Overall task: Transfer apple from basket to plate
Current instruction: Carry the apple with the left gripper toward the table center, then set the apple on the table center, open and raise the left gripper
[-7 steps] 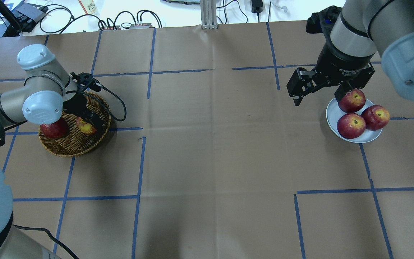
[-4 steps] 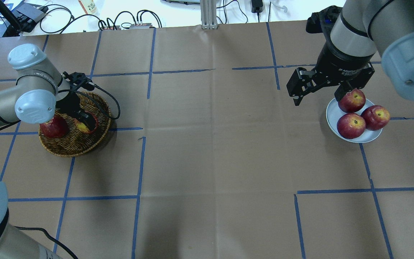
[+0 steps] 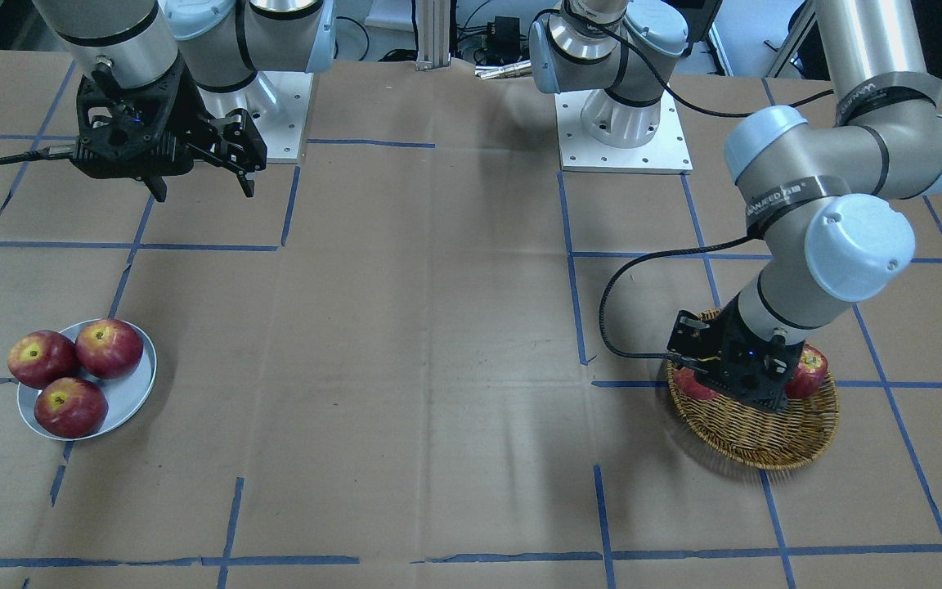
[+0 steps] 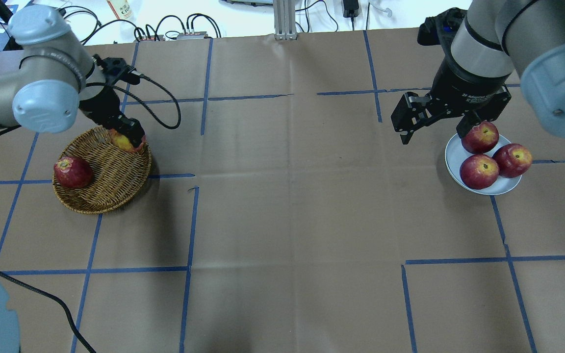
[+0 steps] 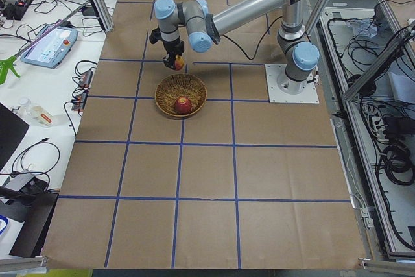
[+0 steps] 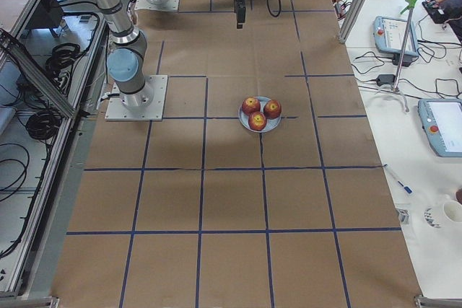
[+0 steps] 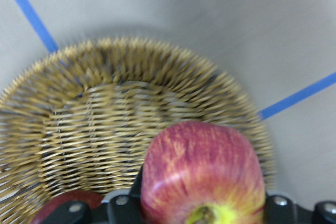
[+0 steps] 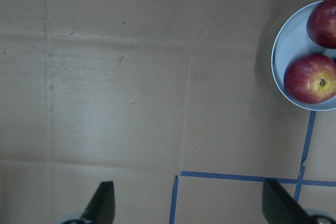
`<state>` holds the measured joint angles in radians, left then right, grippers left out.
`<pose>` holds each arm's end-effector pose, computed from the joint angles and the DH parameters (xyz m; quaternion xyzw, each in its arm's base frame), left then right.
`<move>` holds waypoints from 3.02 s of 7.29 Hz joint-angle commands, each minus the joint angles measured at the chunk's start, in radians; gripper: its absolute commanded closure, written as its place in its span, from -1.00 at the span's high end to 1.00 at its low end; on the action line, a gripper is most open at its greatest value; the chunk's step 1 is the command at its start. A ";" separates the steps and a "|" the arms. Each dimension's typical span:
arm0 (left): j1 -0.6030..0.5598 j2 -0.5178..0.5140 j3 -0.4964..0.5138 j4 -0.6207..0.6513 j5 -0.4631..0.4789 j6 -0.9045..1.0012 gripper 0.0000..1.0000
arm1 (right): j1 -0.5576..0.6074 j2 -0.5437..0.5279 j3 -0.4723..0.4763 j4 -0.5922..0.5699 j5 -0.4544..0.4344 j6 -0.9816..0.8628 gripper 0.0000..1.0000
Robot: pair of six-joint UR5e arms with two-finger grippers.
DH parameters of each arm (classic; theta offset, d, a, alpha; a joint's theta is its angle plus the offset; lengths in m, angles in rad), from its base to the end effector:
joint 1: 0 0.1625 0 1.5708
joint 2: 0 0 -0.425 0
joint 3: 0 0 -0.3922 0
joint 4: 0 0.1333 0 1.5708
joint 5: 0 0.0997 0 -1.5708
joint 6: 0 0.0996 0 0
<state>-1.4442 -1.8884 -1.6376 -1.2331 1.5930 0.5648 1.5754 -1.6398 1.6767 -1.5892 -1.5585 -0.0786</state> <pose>-0.0554 -0.6031 0.3150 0.2175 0.9757 0.0257 0.0025 0.1366 -0.4598 0.4706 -0.0415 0.9991 0.0090 0.0065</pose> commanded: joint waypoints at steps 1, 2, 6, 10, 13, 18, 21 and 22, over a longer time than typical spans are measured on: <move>-0.192 -0.036 0.065 -0.030 -0.018 -0.362 -0.39 | 0.000 0.000 0.000 0.000 0.000 -0.001 1.00; -0.287 -0.084 0.082 0.034 -0.015 -0.507 -0.38 | 0.000 0.000 0.000 0.000 0.000 -0.001 1.00; -0.473 -0.268 0.133 0.199 -0.007 -0.714 -0.35 | 0.000 0.002 0.000 0.000 0.000 -0.004 1.00; -0.504 -0.304 0.125 0.242 -0.010 -0.717 -0.34 | 0.000 0.002 0.000 0.000 0.000 -0.004 1.00; -0.506 -0.308 0.105 0.244 -0.015 -0.714 -0.30 | 0.000 0.002 0.000 0.000 0.000 -0.006 1.00; -0.506 -0.307 0.105 0.244 -0.013 -0.715 0.97 | 0.000 0.002 0.001 0.000 -0.002 -0.007 1.00; -0.490 -0.209 0.143 0.146 -0.010 -0.714 0.98 | 0.000 0.002 0.002 0.000 -0.002 -0.007 1.00; -0.440 -0.133 0.150 0.065 -0.008 -0.695 0.98 | 0.000 0.003 0.002 0.000 -0.002 -0.007 1.00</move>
<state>-1.9282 -2.1048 -1.5023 -1.0789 1.5835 -0.1448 1.5754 -1.6374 1.6781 -1.5892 -1.5600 -0.0859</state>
